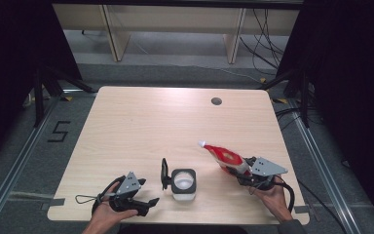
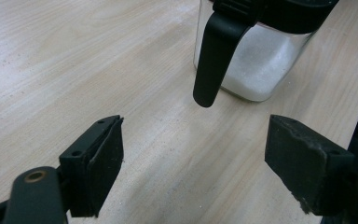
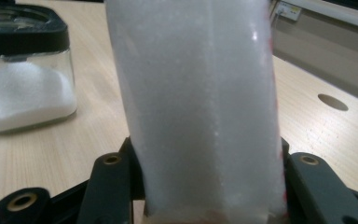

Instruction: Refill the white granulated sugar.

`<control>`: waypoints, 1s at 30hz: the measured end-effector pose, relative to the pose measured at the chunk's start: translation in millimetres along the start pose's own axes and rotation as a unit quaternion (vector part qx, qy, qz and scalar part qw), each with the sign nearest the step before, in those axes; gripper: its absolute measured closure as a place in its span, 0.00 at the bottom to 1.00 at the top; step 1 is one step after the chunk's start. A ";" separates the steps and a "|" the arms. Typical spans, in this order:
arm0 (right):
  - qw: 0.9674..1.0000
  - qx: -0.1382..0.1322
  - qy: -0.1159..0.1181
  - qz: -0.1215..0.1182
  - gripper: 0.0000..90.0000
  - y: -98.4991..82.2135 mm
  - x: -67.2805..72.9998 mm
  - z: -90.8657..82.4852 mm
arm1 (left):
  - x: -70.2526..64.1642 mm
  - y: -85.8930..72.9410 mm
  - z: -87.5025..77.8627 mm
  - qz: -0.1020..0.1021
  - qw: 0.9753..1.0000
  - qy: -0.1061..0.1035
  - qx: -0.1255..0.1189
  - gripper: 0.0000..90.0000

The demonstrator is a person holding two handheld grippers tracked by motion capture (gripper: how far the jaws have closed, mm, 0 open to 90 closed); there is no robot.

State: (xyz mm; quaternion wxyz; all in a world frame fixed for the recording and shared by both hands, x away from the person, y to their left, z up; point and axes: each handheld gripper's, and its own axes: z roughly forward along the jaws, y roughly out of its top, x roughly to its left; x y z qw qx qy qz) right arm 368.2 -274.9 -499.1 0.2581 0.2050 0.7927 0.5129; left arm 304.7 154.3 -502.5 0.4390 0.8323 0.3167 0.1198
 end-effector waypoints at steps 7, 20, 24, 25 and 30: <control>1.000 0.001 -0.003 0.027 0.60 -5.3 -3.8 -4.4 | 0.4 0.1 -0.5 0.003 1.000 0.002 -0.001 0.21; 0.998 -0.009 -0.023 0.062 0.61 -8.1 -6.8 -8.4 | 0.1 -0.1 -0.7 -0.002 1.000 0.002 -0.002 0.21; 0.997 -0.007 -0.017 0.069 0.60 -8.1 -7.5 -10.2 | 0.4 0.0 -0.6 0.000 1.000 0.002 -0.001 0.21; 0.998 0.001 -0.030 0.063 0.59 -8.3 -7.9 -12.0 | 0.3 0.0 -0.7 0.002 1.000 0.003 -0.002 0.21; 0.996 0.000 -0.031 0.089 0.57 -10.3 -5.3 -14.5 | 0.2 -0.1 -0.5 0.001 1.000 0.003 -0.002 0.21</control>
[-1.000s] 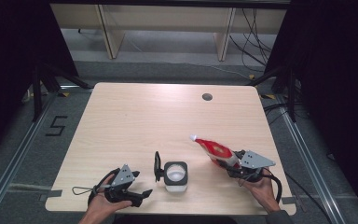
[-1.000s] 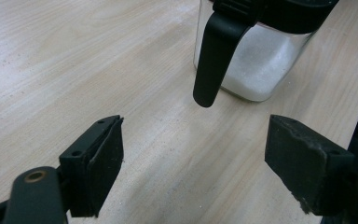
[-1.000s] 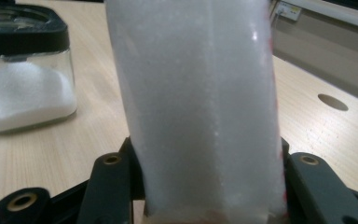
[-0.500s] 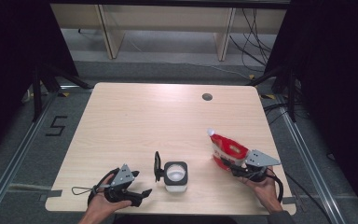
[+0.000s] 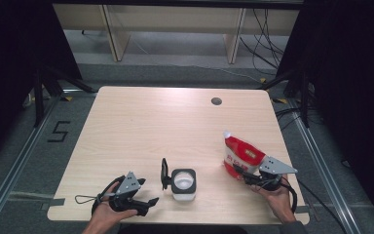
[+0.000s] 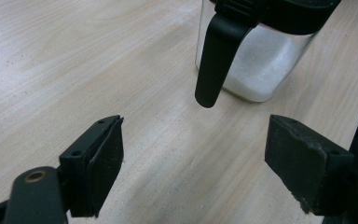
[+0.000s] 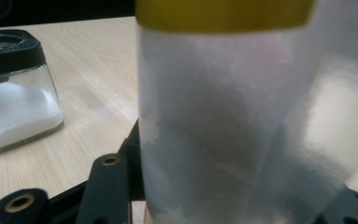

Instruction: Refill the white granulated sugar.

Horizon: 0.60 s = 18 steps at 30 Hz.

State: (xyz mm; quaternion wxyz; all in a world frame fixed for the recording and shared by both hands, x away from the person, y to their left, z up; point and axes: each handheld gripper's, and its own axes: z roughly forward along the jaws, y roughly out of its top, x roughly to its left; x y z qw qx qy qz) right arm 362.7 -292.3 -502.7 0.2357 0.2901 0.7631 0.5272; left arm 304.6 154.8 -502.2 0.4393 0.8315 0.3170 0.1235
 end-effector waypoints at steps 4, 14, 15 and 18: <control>1.000 -0.003 -0.010 0.011 0.54 -0.5 -1.8 -3.2 | 0.1 0.0 0.0 -0.003 1.000 -0.001 0.000 0.21; 0.998 0.015 -0.027 0.049 0.34 4.3 11.2 -17.2 | 1.3 -0.2 -0.4 0.002 1.000 -0.001 0.000 0.21; 0.998 0.016 -0.032 0.053 0.34 5.1 12.4 -20.3 | 0.4 0.1 -0.4 -0.001 1.000 0.001 -0.004 0.21; 0.995 0.035 -0.046 0.079 0.31 6.8 18.7 -29.0 | 1.6 0.4 -0.5 0.008 1.000 0.001 -0.004 0.21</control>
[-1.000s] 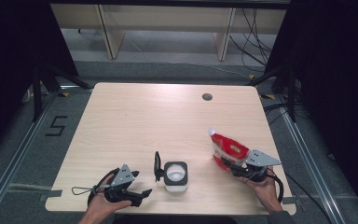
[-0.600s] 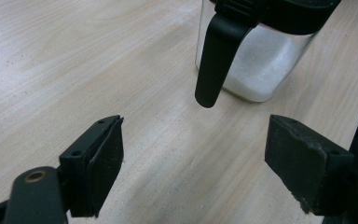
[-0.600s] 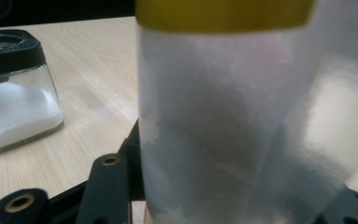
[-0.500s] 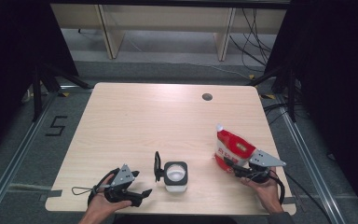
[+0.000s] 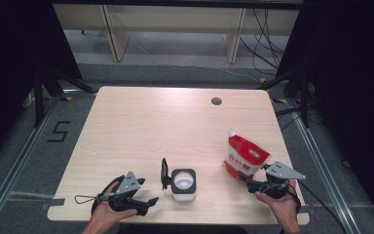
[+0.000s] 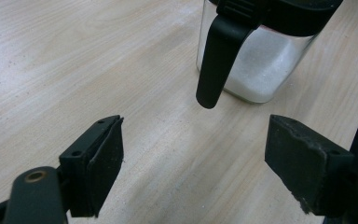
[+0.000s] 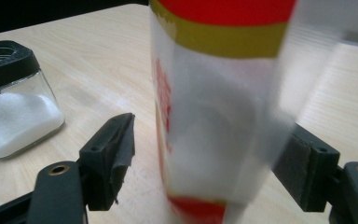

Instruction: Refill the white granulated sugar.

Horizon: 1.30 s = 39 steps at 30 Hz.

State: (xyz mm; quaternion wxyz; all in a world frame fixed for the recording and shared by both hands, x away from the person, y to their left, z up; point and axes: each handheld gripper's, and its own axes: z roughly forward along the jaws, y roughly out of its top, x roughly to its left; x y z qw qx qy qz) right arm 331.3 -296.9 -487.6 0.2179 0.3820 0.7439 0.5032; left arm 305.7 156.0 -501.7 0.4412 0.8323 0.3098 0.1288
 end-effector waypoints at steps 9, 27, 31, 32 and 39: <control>0.999 0.017 -0.034 -0.007 0.30 -1.3 12.3 -17.8 | 1.9 0.2 -1.7 -0.003 1.000 0.005 0.009 0.21; 0.996 0.062 -0.063 -0.021 0.27 -9.5 33.1 -36.3 | 1.7 2.2 -0.7 -0.018 1.000 0.002 0.000 0.21; 0.995 0.067 -0.064 -0.031 0.27 -11.3 32.3 -41.2 | 4.2 3.9 -1.3 0.004 1.000 0.002 0.010 0.21; 0.996 0.067 -0.060 -0.030 0.27 -12.1 32.9 -41.4 | 3.0 3.8 -0.1 -0.004 1.000 0.002 0.004 0.21; 0.995 0.073 -0.070 -0.025 0.26 -15.0 36.9 -48.0 | 1.5 2.9 -1.0 -0.019 1.000 0.006 -0.003 0.21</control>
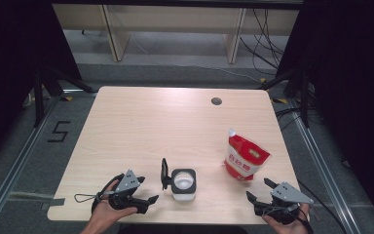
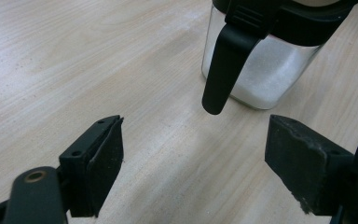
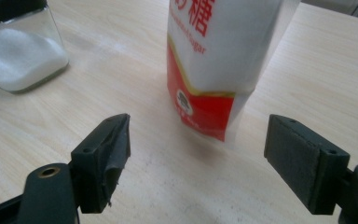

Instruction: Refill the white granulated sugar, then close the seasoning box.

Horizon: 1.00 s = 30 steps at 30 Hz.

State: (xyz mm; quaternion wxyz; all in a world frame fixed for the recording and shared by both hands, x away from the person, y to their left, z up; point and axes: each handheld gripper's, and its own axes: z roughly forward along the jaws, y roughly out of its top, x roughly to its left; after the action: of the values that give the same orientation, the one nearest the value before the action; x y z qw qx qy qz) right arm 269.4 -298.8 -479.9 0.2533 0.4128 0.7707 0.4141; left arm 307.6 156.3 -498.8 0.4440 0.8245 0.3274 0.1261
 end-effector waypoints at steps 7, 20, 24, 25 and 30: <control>1.000 0.008 0.002 0.008 0.23 -3.8 3.6 -4.5 | 2.9 0.6 -2.6 0.011 1.000 0.004 0.007 0.21; 1.000 0.009 0.005 -0.024 0.23 -4.0 6.5 -3.1 | 7.4 6.3 -13.4 -0.015 0.999 0.022 -0.018 0.34; 1.000 0.002 0.006 -0.025 0.23 -3.5 7.0 -3.0 | 10.7 10.8 -24.8 -0.015 0.998 0.030 -0.051 0.58; 1.000 0.002 0.006 -0.025 0.23 -3.6 7.1 -2.9 | 9.1 11.9 -26.5 -0.028 0.997 0.029 -0.063 0.63; 1.000 0.003 0.011 -0.028 0.24 -3.7 8.3 -2.0 | 4.3 22.1 -34.9 -0.003 0.996 0.042 -0.079 0.86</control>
State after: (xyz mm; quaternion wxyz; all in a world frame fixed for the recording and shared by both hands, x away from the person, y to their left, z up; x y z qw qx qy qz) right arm 261.9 -293.8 -482.4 0.2552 0.3877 0.7857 0.4089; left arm 302.9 173.1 -461.2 0.4939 0.7799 0.3370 0.1851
